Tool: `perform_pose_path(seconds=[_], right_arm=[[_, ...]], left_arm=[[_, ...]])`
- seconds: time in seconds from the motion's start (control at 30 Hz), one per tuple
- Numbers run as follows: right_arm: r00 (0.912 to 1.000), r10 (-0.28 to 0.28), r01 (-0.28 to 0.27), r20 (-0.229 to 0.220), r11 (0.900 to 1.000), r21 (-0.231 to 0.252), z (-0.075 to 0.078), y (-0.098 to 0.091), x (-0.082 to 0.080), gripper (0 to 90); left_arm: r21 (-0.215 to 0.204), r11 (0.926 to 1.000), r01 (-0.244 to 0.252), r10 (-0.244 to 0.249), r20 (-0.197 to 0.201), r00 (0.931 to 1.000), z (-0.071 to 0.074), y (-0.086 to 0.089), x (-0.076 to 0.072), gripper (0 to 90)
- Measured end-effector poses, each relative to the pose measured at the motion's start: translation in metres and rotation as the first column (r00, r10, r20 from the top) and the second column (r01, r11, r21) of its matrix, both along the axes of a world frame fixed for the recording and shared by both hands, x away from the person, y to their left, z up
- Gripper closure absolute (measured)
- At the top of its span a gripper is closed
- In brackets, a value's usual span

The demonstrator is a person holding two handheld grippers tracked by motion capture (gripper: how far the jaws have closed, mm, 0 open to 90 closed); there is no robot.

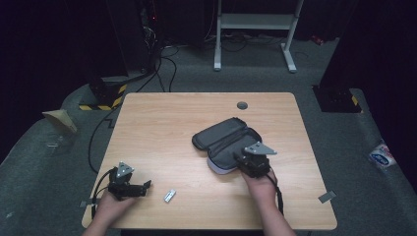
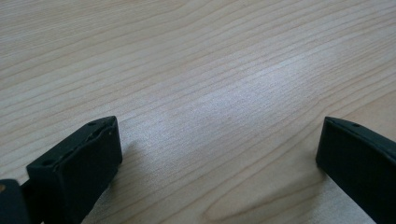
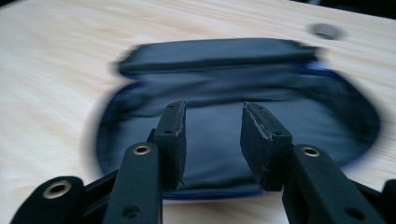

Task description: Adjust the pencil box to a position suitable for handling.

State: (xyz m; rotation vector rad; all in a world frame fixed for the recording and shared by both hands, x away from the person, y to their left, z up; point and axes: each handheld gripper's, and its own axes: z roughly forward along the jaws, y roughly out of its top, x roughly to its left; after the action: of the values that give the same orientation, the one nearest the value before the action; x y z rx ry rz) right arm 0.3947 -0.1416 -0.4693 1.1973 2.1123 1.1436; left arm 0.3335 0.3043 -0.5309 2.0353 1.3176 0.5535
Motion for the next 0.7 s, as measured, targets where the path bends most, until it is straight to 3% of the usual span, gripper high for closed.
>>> perform_pose_path(seconds=[0.1, 0.13, 0.33, 0.5, 0.7], right_arm=[[0.9992, -0.040, 0.040, 0.000, 0.9992, -0.010, 0.001, -0.013, 0.008, 60.3], [0.9960, -0.090, 0.090, 0.005, 0.9955, -0.030, 0.002, -0.028, 0.019, 60.3], [0.9844, -0.175, 0.175, -0.013, 0.9836, -0.044, 0.001, -0.053, 0.046, 61.2], [0.9811, -0.192, 0.191, -0.025, 0.9807, -0.044, 0.000, -0.058, 0.061, 63.9], [0.9756, -0.207, 0.203, -0.073, 0.9775, -0.056, -0.008, -0.061, 0.075, 67.3]], left_arm=[[0.000, 1.0000, 0.000, 0.000, 0.000, 1.0000, 0.000, 0.000, 0.000, 0.5], [0.000, 1.0000, 0.000, 0.000, 0.000, 1.0000, 0.000, 0.000, 0.000, 0.5], [-0.001, 1.0000, 0.000, 0.000, -0.001, 1.0000, 0.000, 0.000, 0.000, 0.5], [-0.001, 1.0000, 0.000, 0.000, -0.001, 1.0000, 0.000, 0.000, 0.000, 0.5], [-0.003, 1.0000, 0.001, -0.001, 0.003, 1.0000, 0.000, 0.001, 0.000, 0.9]])
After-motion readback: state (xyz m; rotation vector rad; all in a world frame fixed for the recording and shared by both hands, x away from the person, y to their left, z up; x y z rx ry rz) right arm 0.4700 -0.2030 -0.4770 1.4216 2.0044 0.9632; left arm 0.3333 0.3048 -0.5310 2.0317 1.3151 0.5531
